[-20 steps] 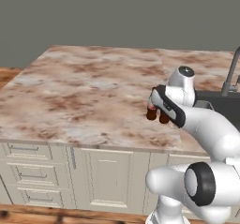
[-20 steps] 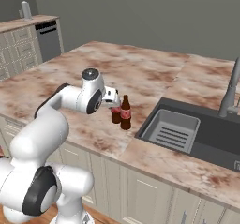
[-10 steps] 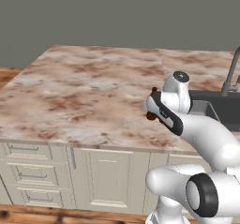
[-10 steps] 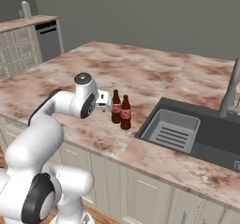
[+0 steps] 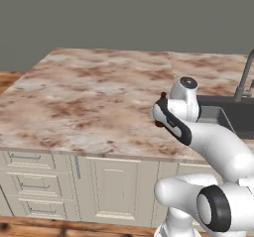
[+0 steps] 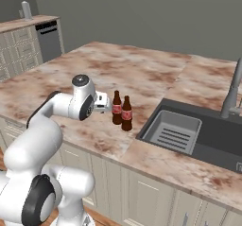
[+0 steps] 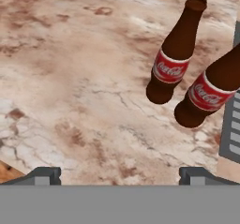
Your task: Place the large bottle from the dining counter next to the other large bottle outside the sink, and place the small bottle from the dining counter next to the other small bottle inside the sink.
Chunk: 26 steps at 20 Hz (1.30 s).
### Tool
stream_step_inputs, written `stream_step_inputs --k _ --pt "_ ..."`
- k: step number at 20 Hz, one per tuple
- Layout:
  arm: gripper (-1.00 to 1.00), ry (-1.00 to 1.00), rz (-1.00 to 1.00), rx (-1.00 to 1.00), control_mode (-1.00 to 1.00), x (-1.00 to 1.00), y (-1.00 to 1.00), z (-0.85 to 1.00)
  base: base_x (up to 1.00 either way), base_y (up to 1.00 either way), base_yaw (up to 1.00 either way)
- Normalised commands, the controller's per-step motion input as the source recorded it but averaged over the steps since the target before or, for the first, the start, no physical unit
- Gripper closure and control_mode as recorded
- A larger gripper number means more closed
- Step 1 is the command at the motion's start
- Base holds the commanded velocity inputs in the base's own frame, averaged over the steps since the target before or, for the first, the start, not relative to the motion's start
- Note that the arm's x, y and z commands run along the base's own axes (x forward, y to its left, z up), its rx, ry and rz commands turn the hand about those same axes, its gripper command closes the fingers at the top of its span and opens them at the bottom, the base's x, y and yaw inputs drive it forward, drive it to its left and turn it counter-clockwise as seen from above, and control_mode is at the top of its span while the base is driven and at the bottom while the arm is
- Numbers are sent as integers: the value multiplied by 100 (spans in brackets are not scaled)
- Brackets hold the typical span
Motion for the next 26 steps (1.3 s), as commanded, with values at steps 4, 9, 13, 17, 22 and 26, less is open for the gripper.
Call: stream_step_inputs --k 4,9,13,17,22,26 --pt "-100 0 0 0 -100 0 0 -2 0 0 0" --pt "-100 0 0 0 -100 -2 0 -9 0 0 0" --pt "-100 0 0 0 -100 -1 13 -17 0 0 0" --pt "-100 0 0 0 100 0 24 -13 0 11 0" --pt "-100 0 0 0 100 0 0 0 0 53 0" --pt "-100 0 0 0 100 0 0 0 0 55 0"
